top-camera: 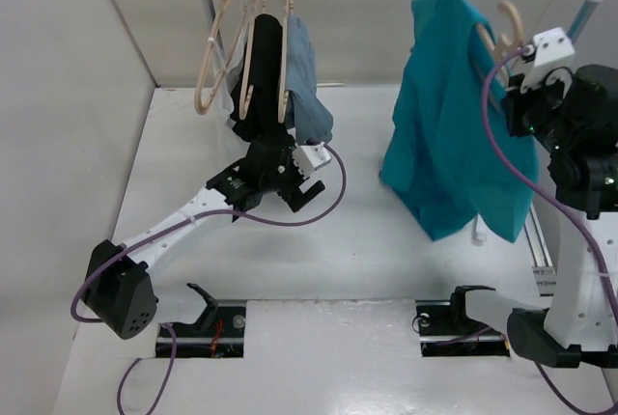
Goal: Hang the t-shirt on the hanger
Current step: Hang the hanger with tshirt onto the clothesline
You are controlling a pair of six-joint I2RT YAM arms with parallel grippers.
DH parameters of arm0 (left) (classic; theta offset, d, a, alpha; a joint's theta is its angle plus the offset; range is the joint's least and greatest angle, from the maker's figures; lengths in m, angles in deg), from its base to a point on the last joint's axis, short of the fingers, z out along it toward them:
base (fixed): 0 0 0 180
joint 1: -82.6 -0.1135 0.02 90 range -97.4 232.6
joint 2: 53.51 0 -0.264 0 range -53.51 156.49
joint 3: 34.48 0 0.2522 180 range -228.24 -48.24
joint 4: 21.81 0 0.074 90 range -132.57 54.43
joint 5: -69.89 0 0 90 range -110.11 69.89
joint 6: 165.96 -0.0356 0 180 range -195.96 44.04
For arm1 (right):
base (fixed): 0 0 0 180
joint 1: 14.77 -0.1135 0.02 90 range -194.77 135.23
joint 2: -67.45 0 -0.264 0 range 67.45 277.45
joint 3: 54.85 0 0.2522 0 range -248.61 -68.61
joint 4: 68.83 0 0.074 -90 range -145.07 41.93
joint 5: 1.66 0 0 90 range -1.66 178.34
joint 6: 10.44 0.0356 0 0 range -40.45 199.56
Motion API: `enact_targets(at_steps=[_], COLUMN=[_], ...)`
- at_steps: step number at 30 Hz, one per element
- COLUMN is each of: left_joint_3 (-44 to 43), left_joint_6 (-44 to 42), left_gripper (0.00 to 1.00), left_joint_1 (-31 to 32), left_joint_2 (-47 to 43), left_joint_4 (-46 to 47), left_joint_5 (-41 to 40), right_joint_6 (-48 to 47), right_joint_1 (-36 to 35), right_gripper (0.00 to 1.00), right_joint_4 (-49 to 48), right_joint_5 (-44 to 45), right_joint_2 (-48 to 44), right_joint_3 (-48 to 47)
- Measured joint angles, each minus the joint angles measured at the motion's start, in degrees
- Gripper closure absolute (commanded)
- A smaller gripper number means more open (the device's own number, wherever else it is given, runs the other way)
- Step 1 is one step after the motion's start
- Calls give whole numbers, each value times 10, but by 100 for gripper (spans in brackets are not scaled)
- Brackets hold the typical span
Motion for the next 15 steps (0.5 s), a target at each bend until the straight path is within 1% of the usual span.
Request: enact_targets(at_steps=[3, 7, 15], left_joint_3=[7, 15, 40], left_joint_6=[-1, -4, -5], left_gripper=[0, 0, 0], left_joint_1=[1, 7, 8], left_joint_2=[-8, -25, -43], left_joint_4=[-2, -1, 2], left_joint_5=[6, 8, 10], right_joint_6=[12, 26, 54], right_joint_1=[0, 0, 0], right_gripper=[100, 100, 100], right_joint_4=[-12, -22, -36], right_joint_5=[19, 45, 58], right_joint_2=[33, 78, 150], right_joint_3=[-93, -168, -179])
